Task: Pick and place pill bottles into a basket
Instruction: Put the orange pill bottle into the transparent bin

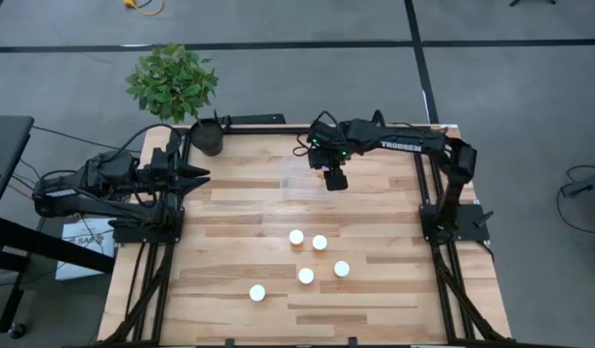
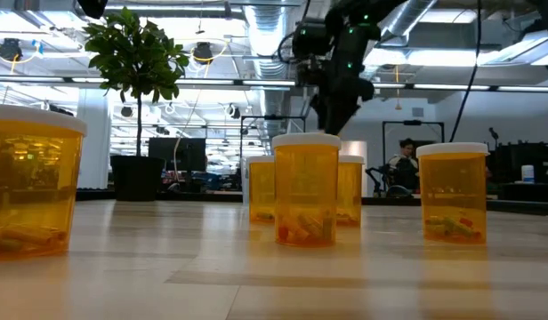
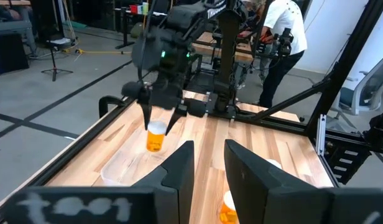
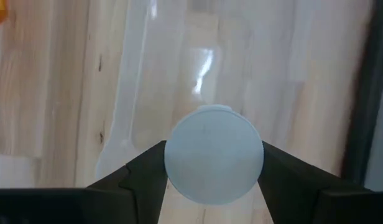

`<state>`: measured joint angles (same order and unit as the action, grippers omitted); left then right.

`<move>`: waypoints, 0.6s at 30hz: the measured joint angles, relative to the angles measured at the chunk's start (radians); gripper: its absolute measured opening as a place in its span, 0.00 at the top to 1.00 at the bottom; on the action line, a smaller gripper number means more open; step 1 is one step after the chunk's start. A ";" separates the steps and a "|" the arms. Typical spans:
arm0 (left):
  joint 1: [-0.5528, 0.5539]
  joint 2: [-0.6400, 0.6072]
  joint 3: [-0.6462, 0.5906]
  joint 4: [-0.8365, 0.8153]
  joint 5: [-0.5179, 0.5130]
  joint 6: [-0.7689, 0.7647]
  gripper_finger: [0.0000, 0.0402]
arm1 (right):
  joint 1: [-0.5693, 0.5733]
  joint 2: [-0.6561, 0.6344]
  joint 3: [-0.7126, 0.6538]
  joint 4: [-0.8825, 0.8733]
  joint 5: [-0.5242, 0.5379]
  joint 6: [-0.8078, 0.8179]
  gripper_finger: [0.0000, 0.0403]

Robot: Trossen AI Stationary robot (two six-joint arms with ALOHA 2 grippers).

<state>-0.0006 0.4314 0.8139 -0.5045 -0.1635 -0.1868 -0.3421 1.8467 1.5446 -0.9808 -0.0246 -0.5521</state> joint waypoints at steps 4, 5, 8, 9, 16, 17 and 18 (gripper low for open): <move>0.000 0.000 0.000 -0.001 0.000 -0.002 0.81 | 0.000 0.040 -0.001 -0.005 -0.005 -0.003 0.47; 0.000 0.000 0.000 -0.001 0.000 -0.002 0.81 | 0.003 0.052 -0.001 -0.005 -0.006 -0.003 0.47; 0.000 0.000 0.000 -0.001 0.000 -0.002 0.81 | 0.014 0.080 -0.001 -0.009 -0.024 -0.004 0.46; 0.000 0.000 0.000 -0.001 0.000 -0.002 0.81 | 0.020 0.088 -0.001 -0.013 -0.030 -0.004 0.46; 0.000 0.000 0.000 -0.001 0.000 -0.002 0.81 | 0.068 0.122 -0.001 -0.017 -0.033 -0.007 0.47; 0.000 0.000 0.000 -0.001 0.000 -0.002 0.81 | 0.072 0.123 -0.001 -0.017 -0.033 -0.007 0.47; 0.000 0.000 0.000 -0.001 0.000 -0.002 0.81 | 0.076 0.123 -0.001 -0.016 -0.034 -0.007 0.46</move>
<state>-0.0006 0.4313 0.8139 -0.5056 -0.1631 -0.1886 -0.2662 1.9701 1.5433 -0.9971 -0.0582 -0.5591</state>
